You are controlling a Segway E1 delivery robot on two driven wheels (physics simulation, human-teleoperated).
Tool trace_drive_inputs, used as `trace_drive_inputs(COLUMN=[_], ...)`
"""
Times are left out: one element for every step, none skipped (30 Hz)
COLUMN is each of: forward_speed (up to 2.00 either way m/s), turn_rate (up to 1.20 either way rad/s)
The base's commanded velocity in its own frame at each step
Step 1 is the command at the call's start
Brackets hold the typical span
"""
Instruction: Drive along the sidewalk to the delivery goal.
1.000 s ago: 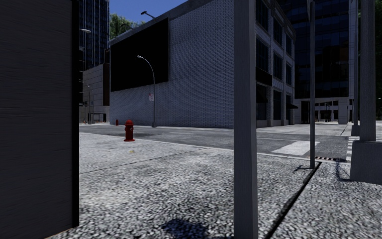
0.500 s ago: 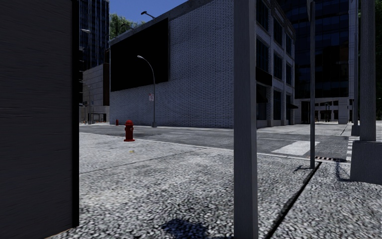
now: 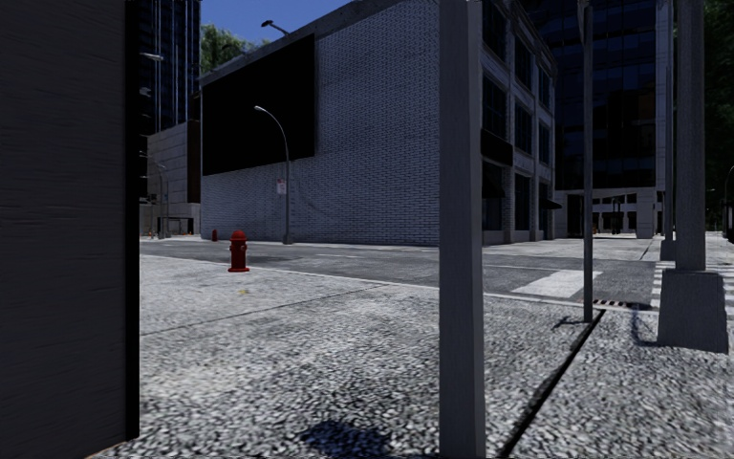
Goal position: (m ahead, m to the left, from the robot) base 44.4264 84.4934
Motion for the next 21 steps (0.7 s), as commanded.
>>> trace_drive_inputs(forward_speed=[0.0, 0.0, 0.0, 0.0, 0.0, 0.0, 0.0, 0.0, 0.0, 0.0, 0.0, 0.0, 0.0, 0.0, 0.0, 0.0, 0.0, 0.0, 0.0, 0.0, 0.0], turn_rate=[-1.2, -1.2, -1.2, -1.2, -1.2, -1.2, -1.2, -1.2, -1.2, -1.2, -1.2, -1.2, -1.2, -1.2, -1.2, -1.2, -1.2, -1.2, -1.2, -1.2, -1.2])
